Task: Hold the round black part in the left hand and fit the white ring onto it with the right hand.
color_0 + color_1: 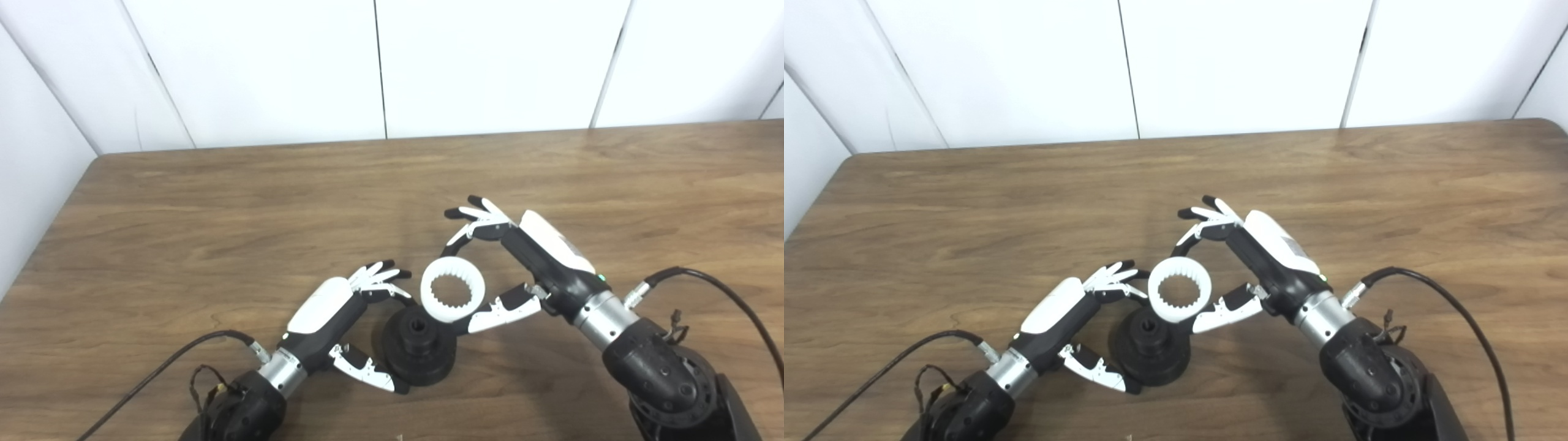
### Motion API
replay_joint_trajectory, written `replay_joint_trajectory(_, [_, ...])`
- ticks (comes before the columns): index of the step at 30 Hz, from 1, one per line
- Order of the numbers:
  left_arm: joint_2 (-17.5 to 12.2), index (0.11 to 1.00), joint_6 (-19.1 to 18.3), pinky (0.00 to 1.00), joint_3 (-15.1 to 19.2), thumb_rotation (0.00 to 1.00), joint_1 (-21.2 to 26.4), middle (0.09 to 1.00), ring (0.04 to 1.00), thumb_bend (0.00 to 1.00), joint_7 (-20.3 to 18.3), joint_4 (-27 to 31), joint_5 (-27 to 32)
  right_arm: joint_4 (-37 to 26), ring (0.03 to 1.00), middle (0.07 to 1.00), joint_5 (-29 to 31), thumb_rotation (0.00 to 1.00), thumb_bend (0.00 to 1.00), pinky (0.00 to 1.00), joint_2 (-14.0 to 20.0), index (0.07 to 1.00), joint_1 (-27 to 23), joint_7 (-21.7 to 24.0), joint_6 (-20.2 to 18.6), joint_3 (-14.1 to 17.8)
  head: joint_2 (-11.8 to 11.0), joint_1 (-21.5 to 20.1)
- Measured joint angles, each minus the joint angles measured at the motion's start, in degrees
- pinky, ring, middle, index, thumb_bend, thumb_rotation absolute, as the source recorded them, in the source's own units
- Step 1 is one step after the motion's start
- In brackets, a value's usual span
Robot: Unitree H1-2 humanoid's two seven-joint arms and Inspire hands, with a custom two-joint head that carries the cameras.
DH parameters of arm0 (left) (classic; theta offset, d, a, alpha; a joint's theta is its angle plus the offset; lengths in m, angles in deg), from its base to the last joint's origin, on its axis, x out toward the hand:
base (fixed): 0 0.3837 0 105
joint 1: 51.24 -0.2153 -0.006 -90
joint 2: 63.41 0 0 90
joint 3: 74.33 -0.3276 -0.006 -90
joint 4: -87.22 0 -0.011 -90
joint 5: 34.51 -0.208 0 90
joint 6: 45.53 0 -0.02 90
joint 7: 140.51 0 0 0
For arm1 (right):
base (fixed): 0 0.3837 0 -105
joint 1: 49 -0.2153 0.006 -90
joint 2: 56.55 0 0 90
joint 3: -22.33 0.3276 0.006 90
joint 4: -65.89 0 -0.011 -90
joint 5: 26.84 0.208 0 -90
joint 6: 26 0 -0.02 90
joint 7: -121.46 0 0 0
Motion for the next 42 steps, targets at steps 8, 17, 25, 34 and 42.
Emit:
replay_joint_trajectory(8, [0.4, 0.634, -0.3, 1.00, -0.2, 0.17, 0.2, 0.918, 0.991, 0.94, -0.1, 0.0, -0.4, 0.1, 1.000, 0.884, -2.1, 0.16, 0.52, 0.88, -0.5, 0.491, 0.0, 1.7, 0.1, -2.9, 0.2, -0.2])
replay_joint_trajectory(17, [1.0, 0.630, -0.6, 1.00, -0.3, 0.17, 0.3, 0.917, 0.989, 0.94, -0.2, 0.0, -0.9, 0.4, 1.000, 0.889, -2.4, 0.16, 0.52, 0.88, -0.7, 0.491, 0.0, 1.8, 0.1, -3.6, 0.2, 0.2])
replay_joint_trajectory(25, [1.3, 0.626, -0.6, 1.00, -0.3, 0.16, 0.3, 0.918, 0.989, 0.94, -0.1, 0.0, -1.0, 0.7, 1.000, 0.892, -2.3, 0.16, 0.52, 0.90, -0.6, 0.492, 0.6, 1.9, 0.1, -3.9, 0.1, 0.3])
replay_joint_trajectory(34, [1.4, 0.627, -0.9, 1.00, -0.3, 0.16, 0.3, 0.925, 0.997, 0.93, -0.3, 0.2, -1.0, 2.8, 1.000, 0.889, -2.6, 0.16, 0.52, 0.92, -0.7, 0.491, 0.8, 1.9, 0.2, -4.6, 0.4, 0.0])
replay_joint_trajectory(42, [1.4, 0.633, -1.5, 1.00, -0.3, 0.16, 0.3, 0.922, 0.996, 0.93, -0.7, 0.6, -1.0, 4.3, 1.000, 0.887, -3.5, 0.16, 0.52, 0.89, -0.8, 0.491, 0.8, 1.9, 0.2, -5.4, 0.6, 0.2])
